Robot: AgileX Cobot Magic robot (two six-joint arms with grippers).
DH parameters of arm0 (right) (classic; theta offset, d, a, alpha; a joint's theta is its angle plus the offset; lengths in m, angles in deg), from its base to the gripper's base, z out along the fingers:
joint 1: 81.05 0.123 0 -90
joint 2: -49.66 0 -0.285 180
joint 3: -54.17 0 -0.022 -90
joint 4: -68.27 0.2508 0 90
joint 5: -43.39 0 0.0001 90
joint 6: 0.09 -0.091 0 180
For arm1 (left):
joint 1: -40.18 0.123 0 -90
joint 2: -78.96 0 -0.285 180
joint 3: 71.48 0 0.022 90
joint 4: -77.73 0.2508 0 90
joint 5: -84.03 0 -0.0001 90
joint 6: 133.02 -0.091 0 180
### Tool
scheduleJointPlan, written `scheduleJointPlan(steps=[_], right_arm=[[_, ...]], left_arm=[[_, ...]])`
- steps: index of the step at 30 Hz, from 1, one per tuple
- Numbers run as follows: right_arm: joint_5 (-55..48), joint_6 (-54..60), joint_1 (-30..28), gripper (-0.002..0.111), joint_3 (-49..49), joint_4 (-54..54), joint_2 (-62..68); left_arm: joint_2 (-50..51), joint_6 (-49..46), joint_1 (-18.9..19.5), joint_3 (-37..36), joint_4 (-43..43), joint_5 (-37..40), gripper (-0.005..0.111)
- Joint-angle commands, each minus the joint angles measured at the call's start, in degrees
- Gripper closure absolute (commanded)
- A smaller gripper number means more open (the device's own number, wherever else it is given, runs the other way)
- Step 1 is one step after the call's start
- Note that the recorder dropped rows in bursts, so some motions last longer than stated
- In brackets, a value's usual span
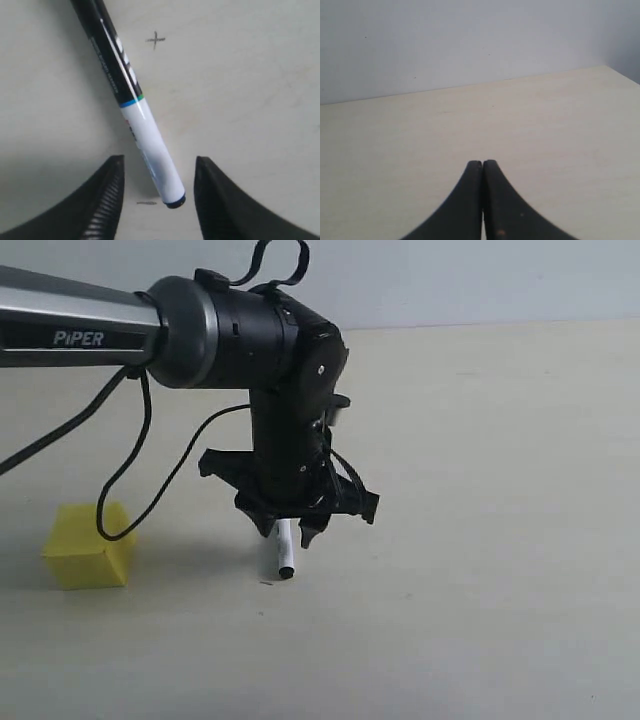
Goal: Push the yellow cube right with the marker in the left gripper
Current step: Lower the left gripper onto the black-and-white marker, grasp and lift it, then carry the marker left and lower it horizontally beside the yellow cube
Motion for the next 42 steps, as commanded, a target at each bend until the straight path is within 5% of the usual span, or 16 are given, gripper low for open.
scheduleJointPlan(steps=[1, 15, 17, 20, 23, 27, 30, 37, 42], right_arm=[[0.29, 0.04, 0.06, 0.108, -0.25, -0.02, -0.3], [0.29, 0.04, 0.06, 0.108, -0.25, -0.02, -0.3], [0.29, 0.04, 0.06, 0.108, -0.25, -0.02, -0.3], [0.29, 0.04, 0.06, 0.108, -0.25, -0.02, -0.3], [0.29, 0.04, 0.06, 0.108, -0.25, -0.02, -0.3], [0.29, 0.04, 0.06, 0.108, -0.25, -0.02, -0.3], [0.29, 0.04, 0.06, 0.108, -0.25, -0.02, -0.3], [0.29, 0.04, 0.06, 0.108, -0.25, -0.02, -0.3], [0.29, 0.04, 1.95, 0.108, -0.25, -0.02, -0.3]], left_arm=[[0.64, 1.04, -0.02, 0.34, -0.28, 0.38, 0.063], [4.32, 2.2, -0.02, 0.34, 2.29, -0.56, 0.063], [4.21, 2.07, -0.02, 0.34, 3.27, 0.41, 0.07], [3.5, 0.09, -0.02, 0.34, 3.51, 1.79, 0.106], [-0.96, -5.11, -0.25, 0.34, 4.82, 4.36, 0.107], [-17.62, -5.18, -0.3, -5.76, 19.08, 9.49, 0.107], [-30.47, -6.83, 6.84, -14.29, 24.33, 9.49, 0.107], [-43.49, -20.95, 32.22, -25.9, 21.79, 9.49, 0.107], [-42.5, -31.77, 40.89, -28.82, 13.89, -3.16, 0.107]])
